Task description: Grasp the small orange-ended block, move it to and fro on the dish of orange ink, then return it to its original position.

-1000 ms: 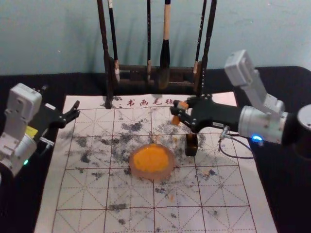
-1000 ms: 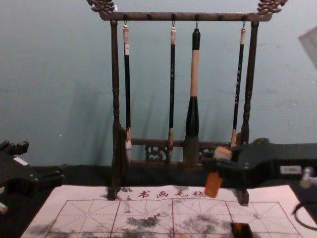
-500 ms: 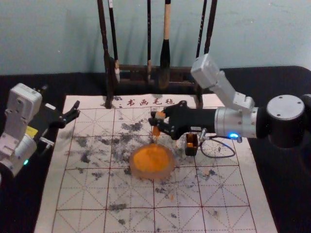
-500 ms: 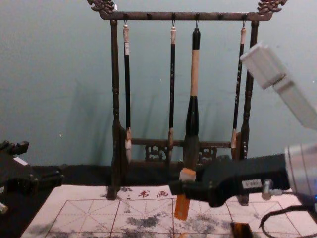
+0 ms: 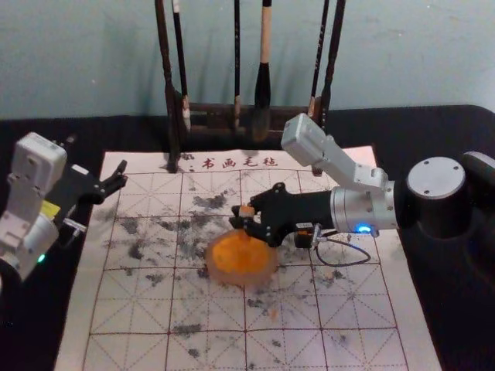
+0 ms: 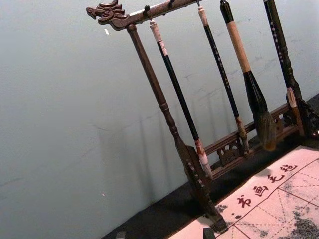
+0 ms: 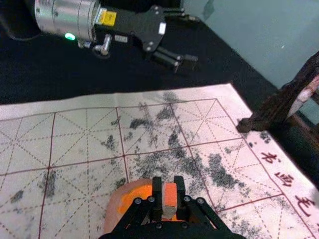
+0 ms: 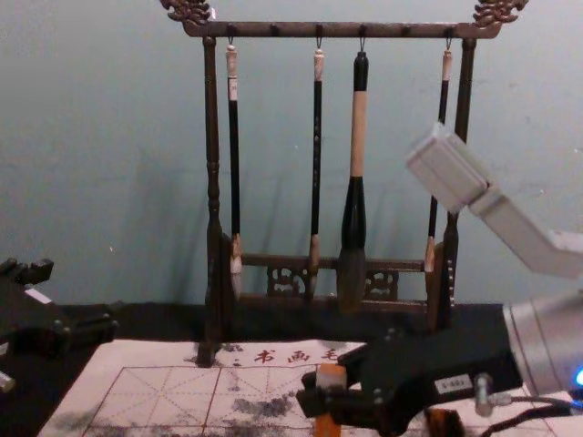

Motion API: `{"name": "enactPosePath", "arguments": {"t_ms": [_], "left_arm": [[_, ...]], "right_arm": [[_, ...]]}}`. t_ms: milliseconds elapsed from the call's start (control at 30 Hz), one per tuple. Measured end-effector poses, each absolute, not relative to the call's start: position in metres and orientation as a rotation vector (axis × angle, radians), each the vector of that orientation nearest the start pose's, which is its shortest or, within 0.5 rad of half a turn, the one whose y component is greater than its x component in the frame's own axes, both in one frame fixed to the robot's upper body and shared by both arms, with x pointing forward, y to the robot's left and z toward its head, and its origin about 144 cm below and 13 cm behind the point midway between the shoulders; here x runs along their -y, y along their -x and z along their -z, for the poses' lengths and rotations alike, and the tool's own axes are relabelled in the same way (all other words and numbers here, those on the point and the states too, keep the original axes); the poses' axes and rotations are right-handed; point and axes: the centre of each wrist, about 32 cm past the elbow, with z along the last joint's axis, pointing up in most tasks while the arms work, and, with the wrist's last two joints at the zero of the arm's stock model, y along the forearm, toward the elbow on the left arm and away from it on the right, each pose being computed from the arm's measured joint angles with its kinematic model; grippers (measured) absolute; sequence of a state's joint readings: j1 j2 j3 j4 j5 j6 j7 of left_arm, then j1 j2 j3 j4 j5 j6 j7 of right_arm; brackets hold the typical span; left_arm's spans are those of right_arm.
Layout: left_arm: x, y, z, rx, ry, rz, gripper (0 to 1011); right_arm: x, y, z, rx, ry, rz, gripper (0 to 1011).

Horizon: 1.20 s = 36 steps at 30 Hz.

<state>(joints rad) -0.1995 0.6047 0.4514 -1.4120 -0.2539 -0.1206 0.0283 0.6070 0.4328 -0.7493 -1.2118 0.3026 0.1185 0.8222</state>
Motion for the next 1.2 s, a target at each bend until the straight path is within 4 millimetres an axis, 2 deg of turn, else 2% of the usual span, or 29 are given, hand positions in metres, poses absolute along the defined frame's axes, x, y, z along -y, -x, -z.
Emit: {"name": "enactPosePath", "arguments": {"t_ms": [1200], "left_arm": [[-0.310,-0.489,-1.140,0.285,-0.304,-1.248,1001]], "right_arm": [[0.204,-0.584,-1.175,0.058,0.454,0.307,120]]}}
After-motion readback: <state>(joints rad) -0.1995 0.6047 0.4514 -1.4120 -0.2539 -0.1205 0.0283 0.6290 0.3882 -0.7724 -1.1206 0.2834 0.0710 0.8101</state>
